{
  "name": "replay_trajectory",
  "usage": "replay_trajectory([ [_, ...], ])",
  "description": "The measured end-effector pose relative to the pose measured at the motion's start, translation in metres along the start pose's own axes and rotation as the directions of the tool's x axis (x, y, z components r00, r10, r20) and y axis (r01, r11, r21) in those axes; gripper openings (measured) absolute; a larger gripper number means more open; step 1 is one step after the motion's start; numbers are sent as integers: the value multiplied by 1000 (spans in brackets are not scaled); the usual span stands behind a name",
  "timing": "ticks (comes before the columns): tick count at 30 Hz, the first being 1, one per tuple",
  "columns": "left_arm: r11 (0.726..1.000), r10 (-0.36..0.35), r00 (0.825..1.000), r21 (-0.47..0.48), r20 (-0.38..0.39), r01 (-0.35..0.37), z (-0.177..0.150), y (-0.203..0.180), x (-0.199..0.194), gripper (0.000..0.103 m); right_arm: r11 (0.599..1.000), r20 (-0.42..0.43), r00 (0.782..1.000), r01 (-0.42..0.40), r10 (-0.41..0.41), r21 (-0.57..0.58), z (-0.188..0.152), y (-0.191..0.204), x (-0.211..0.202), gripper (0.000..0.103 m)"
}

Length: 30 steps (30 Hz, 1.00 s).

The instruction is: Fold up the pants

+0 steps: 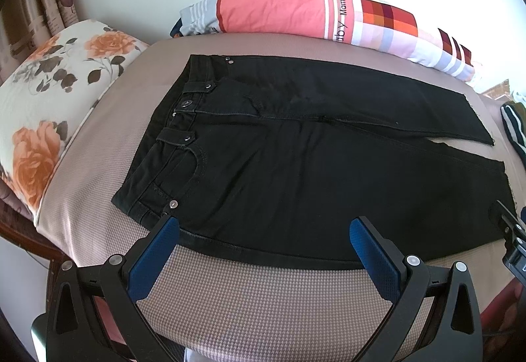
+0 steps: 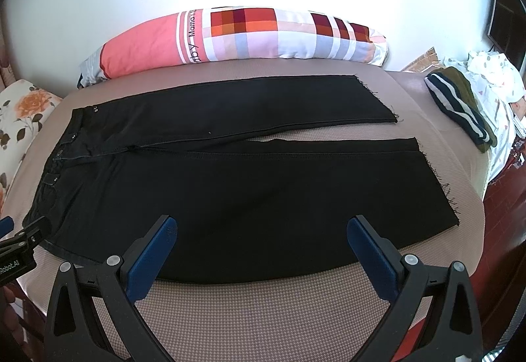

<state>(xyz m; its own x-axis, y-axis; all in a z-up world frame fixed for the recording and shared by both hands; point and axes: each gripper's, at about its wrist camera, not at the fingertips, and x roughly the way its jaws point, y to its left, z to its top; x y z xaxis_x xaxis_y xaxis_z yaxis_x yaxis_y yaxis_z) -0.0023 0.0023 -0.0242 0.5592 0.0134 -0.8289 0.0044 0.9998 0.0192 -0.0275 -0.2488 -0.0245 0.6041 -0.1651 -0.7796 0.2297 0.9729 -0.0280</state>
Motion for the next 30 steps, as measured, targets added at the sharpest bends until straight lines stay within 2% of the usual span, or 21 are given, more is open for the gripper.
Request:
replay_trajectory([
  [20, 1000, -5, 1000, 5, 14, 5, 3, 1, -2, 103, 1000, 5, 1000, -6, 6, 2, 2, 0, -1, 103],
  [27, 995, -86, 996, -47, 35, 88, 28, 26, -1, 103, 990, 3, 992, -127, 127, 63, 20, -19, 5, 103],
  [30, 994, -79, 996, -71, 45, 82, 49, 44, 4, 99, 980, 2, 983, -184, 185, 72, 32, -27, 8, 103],
])
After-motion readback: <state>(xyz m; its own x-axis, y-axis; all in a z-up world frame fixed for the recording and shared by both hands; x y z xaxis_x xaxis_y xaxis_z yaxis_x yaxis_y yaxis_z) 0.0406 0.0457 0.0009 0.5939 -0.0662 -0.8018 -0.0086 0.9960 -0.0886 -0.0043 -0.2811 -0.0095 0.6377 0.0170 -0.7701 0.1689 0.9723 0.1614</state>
